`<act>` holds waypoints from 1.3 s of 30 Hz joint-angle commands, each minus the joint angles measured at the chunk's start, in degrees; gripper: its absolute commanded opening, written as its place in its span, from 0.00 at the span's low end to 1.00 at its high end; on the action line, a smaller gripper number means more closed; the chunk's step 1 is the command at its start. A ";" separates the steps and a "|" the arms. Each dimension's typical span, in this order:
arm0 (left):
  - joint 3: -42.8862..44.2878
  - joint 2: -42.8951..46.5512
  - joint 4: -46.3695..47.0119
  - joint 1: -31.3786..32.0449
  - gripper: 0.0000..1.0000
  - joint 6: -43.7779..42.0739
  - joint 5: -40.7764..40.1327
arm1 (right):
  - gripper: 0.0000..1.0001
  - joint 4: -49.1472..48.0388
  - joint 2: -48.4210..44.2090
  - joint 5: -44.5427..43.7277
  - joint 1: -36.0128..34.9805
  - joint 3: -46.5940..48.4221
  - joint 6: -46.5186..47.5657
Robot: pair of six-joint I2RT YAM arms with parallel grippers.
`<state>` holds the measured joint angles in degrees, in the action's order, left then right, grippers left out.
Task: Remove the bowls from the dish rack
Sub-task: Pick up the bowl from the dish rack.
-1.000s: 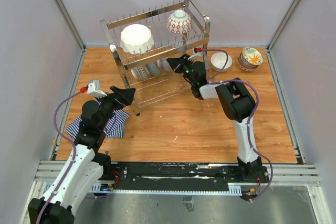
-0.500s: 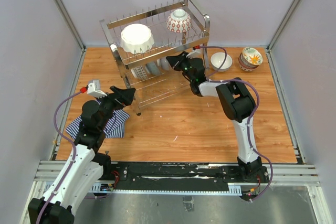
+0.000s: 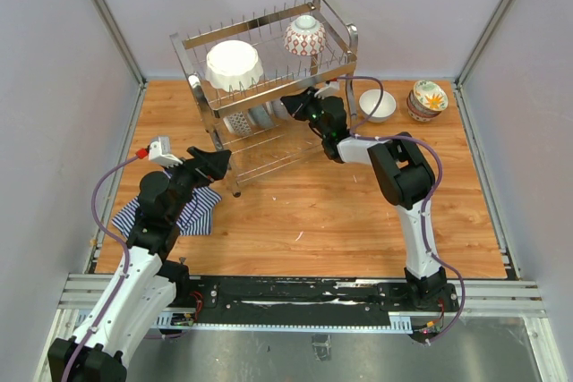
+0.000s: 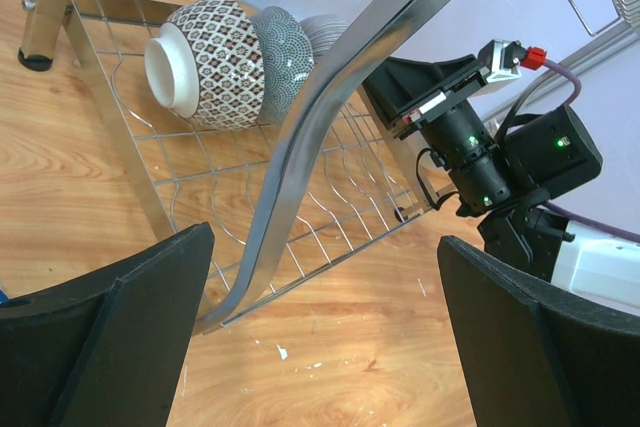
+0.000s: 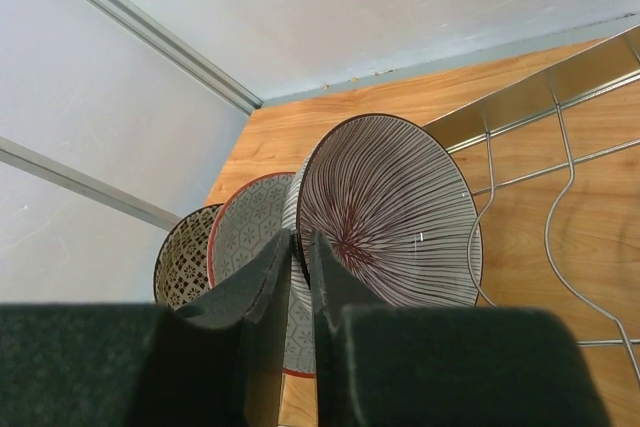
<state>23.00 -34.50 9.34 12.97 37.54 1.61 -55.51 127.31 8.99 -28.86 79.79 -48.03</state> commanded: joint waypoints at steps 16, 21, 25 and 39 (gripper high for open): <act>-0.59 0.31 2.08 0.39 1.00 -0.66 -0.11 | 0.19 2.63 2.03 4.13 -1.02 2.06 1.27; -0.73 0.34 2.07 0.39 1.00 -0.55 -0.15 | 0.20 3.10 2.55 4.74 -1.10 2.63 1.27; -0.74 0.37 2.17 0.34 1.00 -0.58 -0.17 | 0.20 3.47 2.84 4.85 -1.19 3.01 1.43; -0.73 0.38 2.10 0.39 1.00 -0.62 -0.19 | 0.05 4.35 3.62 6.17 -1.19 4.60 1.81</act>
<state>22.70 -34.46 9.41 12.97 37.54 1.61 -54.87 129.27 11.27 -28.93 82.85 -46.22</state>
